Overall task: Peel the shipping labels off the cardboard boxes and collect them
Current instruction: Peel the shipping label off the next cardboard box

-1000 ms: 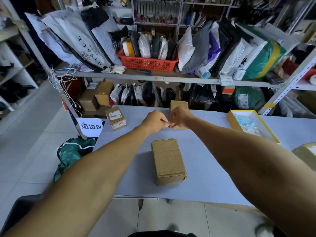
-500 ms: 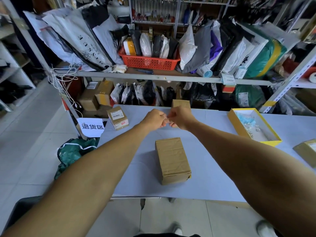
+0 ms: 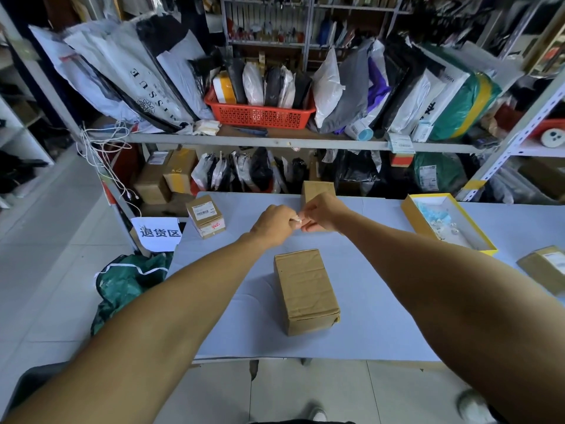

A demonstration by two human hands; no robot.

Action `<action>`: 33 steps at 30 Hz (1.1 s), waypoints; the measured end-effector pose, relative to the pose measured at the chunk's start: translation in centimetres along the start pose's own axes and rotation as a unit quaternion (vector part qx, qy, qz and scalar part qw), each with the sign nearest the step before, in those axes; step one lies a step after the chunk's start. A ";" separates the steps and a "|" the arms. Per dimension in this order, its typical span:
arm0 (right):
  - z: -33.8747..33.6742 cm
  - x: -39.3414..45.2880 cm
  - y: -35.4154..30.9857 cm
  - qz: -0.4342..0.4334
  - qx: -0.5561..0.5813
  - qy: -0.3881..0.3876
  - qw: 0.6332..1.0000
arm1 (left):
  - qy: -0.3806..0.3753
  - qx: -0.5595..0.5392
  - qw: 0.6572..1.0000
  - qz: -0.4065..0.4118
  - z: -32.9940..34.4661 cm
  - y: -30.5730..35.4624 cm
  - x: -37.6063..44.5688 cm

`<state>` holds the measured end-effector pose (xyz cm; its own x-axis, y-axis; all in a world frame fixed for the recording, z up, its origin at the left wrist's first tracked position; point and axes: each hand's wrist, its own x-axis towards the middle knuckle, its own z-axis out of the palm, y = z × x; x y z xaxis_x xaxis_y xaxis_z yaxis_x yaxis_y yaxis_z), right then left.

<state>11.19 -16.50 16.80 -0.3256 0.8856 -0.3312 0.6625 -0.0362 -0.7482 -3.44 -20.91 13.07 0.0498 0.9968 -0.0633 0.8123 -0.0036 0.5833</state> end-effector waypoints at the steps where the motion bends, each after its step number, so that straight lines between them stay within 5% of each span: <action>1: -0.3 -0.1 -0.1 -0.008 -0.002 -0.007 1.000 | 0.006 0.001 1.000 0.008 -0.2 0.0 0.0; 9: -2.4 -1.6 2.7 -0.009 -0.136 0.094 0.986 | -0.050 0.083 0.994 0.043 1.7 2.7 2.5; 16: -9.6 -6.5 11.7 0.120 -0.241 0.212 0.939 | -0.096 0.163 0.976 0.111 8.3 10.5 6.4; 33: -25.4 -7.6 28.2 0.201 -0.206 0.229 0.930 | -0.068 0.129 0.976 0.163 21.3 29.8 14.7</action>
<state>49.49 -12.49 12.78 0.2634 0.9466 -0.1862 0.9018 -0.3101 -0.3010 33.85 -8.07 12.23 0.3920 0.9196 -0.0259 0.8590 -0.3558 0.3681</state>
